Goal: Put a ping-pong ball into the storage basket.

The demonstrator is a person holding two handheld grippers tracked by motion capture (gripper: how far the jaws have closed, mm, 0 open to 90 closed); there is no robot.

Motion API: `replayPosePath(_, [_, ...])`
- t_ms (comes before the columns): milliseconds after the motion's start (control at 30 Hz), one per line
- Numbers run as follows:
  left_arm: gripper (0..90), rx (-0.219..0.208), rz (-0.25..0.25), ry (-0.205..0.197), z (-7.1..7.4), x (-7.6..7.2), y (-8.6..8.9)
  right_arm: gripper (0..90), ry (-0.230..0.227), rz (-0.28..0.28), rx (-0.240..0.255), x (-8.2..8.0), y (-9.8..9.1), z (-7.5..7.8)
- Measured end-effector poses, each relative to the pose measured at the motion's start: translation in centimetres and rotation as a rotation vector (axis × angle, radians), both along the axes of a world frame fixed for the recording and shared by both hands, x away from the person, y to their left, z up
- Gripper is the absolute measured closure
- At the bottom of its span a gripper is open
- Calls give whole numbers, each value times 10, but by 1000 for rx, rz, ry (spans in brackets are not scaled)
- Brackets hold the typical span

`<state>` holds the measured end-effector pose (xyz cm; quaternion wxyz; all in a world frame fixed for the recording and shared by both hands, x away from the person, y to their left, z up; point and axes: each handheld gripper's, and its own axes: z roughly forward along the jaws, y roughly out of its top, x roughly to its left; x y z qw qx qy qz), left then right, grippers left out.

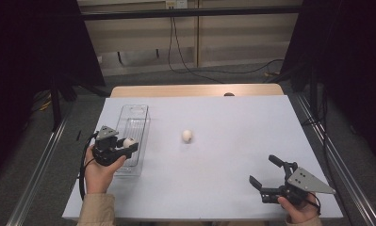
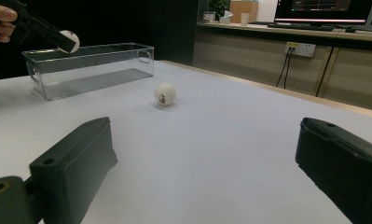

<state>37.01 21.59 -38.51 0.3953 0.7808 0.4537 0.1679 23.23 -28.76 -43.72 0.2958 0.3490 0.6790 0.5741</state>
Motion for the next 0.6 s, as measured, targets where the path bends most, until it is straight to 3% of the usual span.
replayPosePath(600, [510, 13, 14, -1, -3, 1, 2, 34, 0, 4, -1, 0, 0, 0])
